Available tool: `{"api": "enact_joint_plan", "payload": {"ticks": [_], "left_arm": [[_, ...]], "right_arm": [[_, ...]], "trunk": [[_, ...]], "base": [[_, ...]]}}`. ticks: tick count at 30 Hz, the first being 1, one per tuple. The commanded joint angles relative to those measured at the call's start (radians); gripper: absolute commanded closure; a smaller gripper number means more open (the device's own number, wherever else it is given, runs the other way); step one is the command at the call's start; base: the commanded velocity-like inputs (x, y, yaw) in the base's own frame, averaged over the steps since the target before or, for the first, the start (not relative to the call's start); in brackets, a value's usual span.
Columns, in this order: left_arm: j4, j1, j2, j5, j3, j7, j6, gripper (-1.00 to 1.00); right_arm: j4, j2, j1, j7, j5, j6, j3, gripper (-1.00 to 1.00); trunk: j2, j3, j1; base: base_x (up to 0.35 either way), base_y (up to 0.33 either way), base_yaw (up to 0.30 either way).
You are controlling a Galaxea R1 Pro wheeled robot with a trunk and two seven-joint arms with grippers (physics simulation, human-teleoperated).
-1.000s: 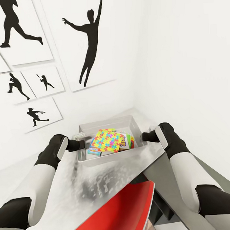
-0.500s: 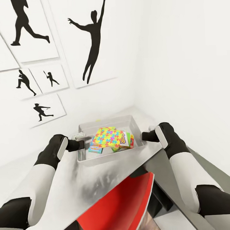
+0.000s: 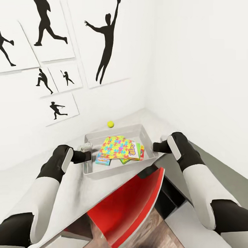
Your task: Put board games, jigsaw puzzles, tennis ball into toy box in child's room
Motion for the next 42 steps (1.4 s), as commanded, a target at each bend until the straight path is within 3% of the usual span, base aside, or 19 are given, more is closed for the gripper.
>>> {"api": "enact_joint_plan", "payload": {"ticks": [1, 17, 42], "left_arm": [[0.0, -0.001, 0.001, 0.022, 0.002, 0.0, 0.006, 1.0], [0.0, -0.001, 0.003, 0.022, 0.002, -0.001, 0.006, 1.0], [0.0, -0.001, 0.004, 0.022, 0.003, -0.001, 0.006, 1.0]], "right_arm": [[-0.001, 0.001, -0.001, -0.007, -0.029, 0.003, -0.002, 1.0], [-0.001, 0.002, -0.001, -0.007, -0.029, 0.003, -0.002, 1.0], [-0.003, 0.01, -0.001, -0.007, -0.029, 0.003, -0.002, 1.0]], "trunk": [[-0.002, -0.001, 0.0], [-0.002, 0.022, 0.0], [-0.002, 0.057, 0.0]], "base": [[-0.257, 0.19, 0.0], [-0.216, 0.225, 0.081], [-0.174, 0.254, 0.186]]}}
